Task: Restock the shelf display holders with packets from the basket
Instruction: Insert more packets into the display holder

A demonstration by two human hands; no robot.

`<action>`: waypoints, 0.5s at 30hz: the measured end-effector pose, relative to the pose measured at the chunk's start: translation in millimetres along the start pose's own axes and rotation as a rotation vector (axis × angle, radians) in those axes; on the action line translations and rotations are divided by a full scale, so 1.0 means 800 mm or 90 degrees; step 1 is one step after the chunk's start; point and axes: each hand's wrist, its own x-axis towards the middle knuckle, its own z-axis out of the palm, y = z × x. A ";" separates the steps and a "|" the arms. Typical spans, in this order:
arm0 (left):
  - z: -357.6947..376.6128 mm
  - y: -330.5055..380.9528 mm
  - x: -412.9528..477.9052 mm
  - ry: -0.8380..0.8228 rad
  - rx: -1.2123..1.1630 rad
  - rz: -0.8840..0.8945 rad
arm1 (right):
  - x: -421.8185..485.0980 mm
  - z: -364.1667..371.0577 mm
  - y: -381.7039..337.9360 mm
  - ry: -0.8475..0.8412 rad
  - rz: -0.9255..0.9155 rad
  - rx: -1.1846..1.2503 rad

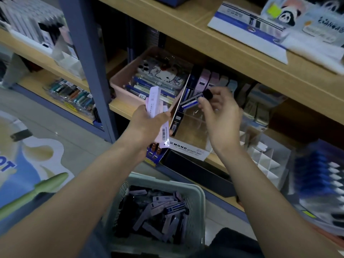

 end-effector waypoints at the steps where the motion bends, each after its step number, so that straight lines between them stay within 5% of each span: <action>1: -0.005 0.000 0.002 0.009 -0.010 -0.006 | 0.006 0.006 0.001 -0.011 -0.014 -0.037; 8: -0.018 -0.001 0.009 0.016 -0.024 -0.018 | 0.023 0.039 0.013 -0.105 -0.012 -0.180; 15: -0.022 -0.005 0.012 0.013 -0.006 -0.024 | 0.028 0.051 0.017 -0.036 -0.047 -0.164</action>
